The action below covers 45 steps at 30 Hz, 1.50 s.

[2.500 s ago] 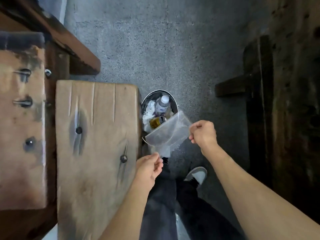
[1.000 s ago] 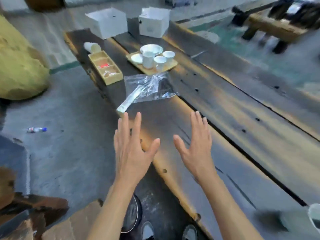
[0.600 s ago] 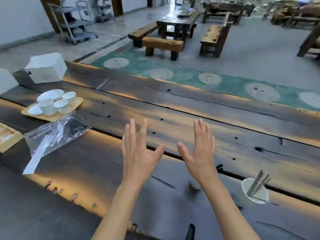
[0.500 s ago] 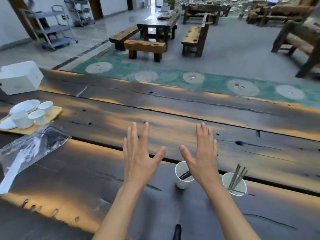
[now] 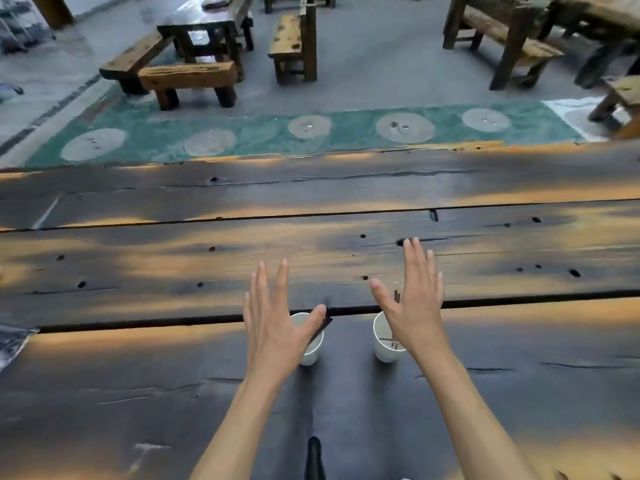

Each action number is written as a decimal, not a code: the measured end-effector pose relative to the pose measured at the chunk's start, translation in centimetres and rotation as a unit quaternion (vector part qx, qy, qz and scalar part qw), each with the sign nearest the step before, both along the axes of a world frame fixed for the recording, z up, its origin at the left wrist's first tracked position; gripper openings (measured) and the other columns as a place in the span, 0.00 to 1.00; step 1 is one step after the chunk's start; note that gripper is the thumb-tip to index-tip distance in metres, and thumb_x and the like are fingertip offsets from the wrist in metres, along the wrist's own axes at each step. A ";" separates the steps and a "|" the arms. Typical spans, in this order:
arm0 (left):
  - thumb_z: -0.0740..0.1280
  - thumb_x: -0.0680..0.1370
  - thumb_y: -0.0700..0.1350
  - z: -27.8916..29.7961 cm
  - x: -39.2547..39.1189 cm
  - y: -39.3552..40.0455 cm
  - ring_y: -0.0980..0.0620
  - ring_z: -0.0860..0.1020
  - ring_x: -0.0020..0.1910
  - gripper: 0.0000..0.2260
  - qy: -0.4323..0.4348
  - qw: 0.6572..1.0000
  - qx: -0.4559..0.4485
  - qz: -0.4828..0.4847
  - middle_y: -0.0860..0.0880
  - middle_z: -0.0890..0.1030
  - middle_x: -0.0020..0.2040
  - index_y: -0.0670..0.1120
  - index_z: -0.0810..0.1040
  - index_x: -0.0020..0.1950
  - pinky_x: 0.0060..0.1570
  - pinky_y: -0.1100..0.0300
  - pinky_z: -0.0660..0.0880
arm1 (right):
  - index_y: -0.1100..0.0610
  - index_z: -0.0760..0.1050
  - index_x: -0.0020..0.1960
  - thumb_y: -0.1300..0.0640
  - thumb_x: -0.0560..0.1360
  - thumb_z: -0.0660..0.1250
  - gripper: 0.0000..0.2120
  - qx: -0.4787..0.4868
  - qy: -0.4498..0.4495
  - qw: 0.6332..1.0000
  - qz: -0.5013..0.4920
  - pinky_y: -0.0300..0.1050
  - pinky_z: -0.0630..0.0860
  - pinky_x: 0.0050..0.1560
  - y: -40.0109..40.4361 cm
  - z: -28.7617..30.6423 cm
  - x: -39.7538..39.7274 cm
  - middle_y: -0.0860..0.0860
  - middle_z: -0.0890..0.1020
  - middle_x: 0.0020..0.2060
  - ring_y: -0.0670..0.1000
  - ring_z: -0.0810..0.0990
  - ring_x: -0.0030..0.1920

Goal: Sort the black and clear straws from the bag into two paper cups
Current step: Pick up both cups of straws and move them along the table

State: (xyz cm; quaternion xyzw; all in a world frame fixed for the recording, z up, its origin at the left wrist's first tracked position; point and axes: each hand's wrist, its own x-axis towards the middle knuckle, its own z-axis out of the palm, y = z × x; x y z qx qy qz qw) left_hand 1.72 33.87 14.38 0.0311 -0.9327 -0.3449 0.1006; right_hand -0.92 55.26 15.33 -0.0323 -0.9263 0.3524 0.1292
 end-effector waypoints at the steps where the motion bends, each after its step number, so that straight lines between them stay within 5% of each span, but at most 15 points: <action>1: 0.61 0.71 0.69 -0.5 0.1 -0.2 0.53 0.40 0.81 0.42 -0.008 1.000 0.011 -0.003 0.52 0.42 0.83 0.62 0.45 0.81 0.77 0.52 0.42 | 0.50 0.50 0.81 0.39 0.76 0.59 0.39 -0.028 -0.007 1.000 -0.012 0.52 0.41 0.76 0.3 -0.3 0.3 0.44 0.51 0.81 0.50 0.44 0.81; 3: 0.64 0.71 0.69 -1.8 0.9 -0.9 0.54 0.42 0.81 0.43 -0.034 0.998 0.047 0.006 0.54 0.43 0.83 0.63 0.46 0.80 0.76 0.53 0.43 | 0.50 0.53 0.80 0.44 0.79 0.60 0.33 -0.148 -0.027 0.988 -0.042 0.51 0.48 0.78 1.2 -0.7 1.2 0.45 0.57 0.80 0.48 0.50 0.80; 6: 0.66 0.65 0.70 -4.3 2.3 -1.7 0.55 0.47 0.81 0.48 -0.099 0.988 0.114 0.037 0.55 0.47 0.82 0.62 0.48 0.80 0.76 0.52 0.47 | 0.53 0.57 0.79 0.53 0.83 0.58 0.25 -0.367 -0.041 0.923 -0.109 0.50 0.59 0.77 3.6 -2.6 2.6 0.48 0.65 0.77 0.47 0.63 0.76; 8: 0.71 0.63 0.67 -6.0 3.1 -2.1 0.54 0.50 0.80 0.51 -0.143 0.972 0.172 0.067 0.55 0.52 0.82 0.59 0.49 0.81 0.78 0.48 0.51 | 0.53 0.58 0.78 0.54 0.83 0.57 0.24 -0.430 -0.064 0.887 -0.159 0.53 0.64 0.74 5.2 -5.5 3.6 0.50 0.70 0.73 0.51 0.69 0.73; 12: 0.79 0.69 0.49 -9.0 4.1 -2.5 0.54 0.54 0.79 0.50 -0.205 0.938 0.264 0.092 0.57 0.56 0.80 0.60 0.49 0.80 0.73 0.53 0.56 | 0.52 0.58 0.77 0.70 0.81 0.57 0.28 -0.432 -0.158 0.866 -0.194 0.54 0.67 0.69 6.1 -11.2 5.9 0.54 0.69 0.74 0.55 0.72 0.69; 16: 0.81 0.67 0.46 -11.1 3.9 -2.4 0.56 0.56 0.78 0.52 -0.228 0.929 0.275 0.094 0.55 0.57 0.81 0.59 0.50 0.80 0.73 0.55 0.56 | 0.54 0.57 0.77 0.77 0.76 0.59 0.35 -0.459 -0.214 0.842 -0.186 0.48 0.69 0.62 5.9 -13.2 6.6 0.55 0.68 0.75 0.58 0.71 0.71; 21: 0.81 0.66 0.44 -12.1 3.3 -1.4 0.56 0.59 0.77 0.52 -0.227 0.919 0.307 0.094 0.54 0.60 0.80 0.57 0.51 0.80 0.73 0.56 0.58 | 0.48 0.55 0.79 0.74 0.70 0.71 0.46 -0.397 -0.266 0.873 -0.103 0.48 0.70 0.68 4.8 -13.5 5.7 0.48 0.69 0.72 0.48 0.70 0.71; 24: 0.81 0.68 0.41 -12.1 3.0 -0.5 0.57 0.64 0.74 0.49 -0.214 0.914 0.330 0.098 0.54 0.65 0.76 0.55 0.54 0.79 0.71 0.58 0.61 | 0.45 0.56 0.77 0.75 0.69 0.72 0.47 -0.407 -0.255 0.875 -0.064 0.36 0.73 0.59 4.1 -13.4 4.8 0.43 0.75 0.66 0.35 0.76 0.61; 29: 0.80 0.68 0.40 -12.4 2.7 0.4 0.55 0.70 0.70 0.47 -0.198 0.907 0.354 0.116 0.56 0.70 0.71 0.56 0.57 0.78 0.71 0.55 0.65 | 0.43 0.58 0.76 0.73 0.68 0.74 0.47 -0.429 -0.235 0.869 -0.066 0.42 0.72 0.64 3.3 -14.1 4.2 0.45 0.78 0.65 0.45 0.78 0.64; 45: 0.80 0.66 0.36 -13.1 0.4 1.6 0.58 0.76 0.63 0.36 -0.143 0.916 0.350 0.132 0.54 0.77 0.64 0.55 0.67 0.68 0.67 0.53 0.72 | 0.49 0.66 0.68 0.69 0.67 0.77 0.36 -0.421 -0.213 0.877 -0.087 0.42 0.74 0.61 3.1 -14.7 1.9 0.48 0.81 0.60 0.44 0.80 0.59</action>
